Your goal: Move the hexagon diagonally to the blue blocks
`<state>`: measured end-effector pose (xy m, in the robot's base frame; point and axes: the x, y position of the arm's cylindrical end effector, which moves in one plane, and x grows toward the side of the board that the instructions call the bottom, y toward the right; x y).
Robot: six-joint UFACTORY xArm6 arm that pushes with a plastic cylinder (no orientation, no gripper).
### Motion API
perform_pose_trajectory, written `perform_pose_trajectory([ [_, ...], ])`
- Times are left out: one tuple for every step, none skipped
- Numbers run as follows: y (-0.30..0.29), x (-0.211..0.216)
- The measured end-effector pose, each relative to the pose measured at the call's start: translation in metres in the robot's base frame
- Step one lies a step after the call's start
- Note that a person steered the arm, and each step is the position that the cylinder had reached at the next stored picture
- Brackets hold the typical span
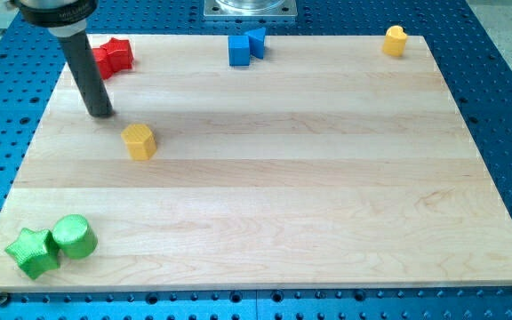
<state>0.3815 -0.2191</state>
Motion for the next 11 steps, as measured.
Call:
perform_pose_trajectory([
  [0.004, 0.034],
  [0.027, 0.04],
  [0.049, 0.04],
  [0.061, 0.048],
  [0.039, 0.053],
  [0.042, 0.072],
  [0.093, 0.072],
  [0.148, 0.072],
  [0.201, 0.072],
  [0.264, 0.062],
  [0.324, 0.046],
])
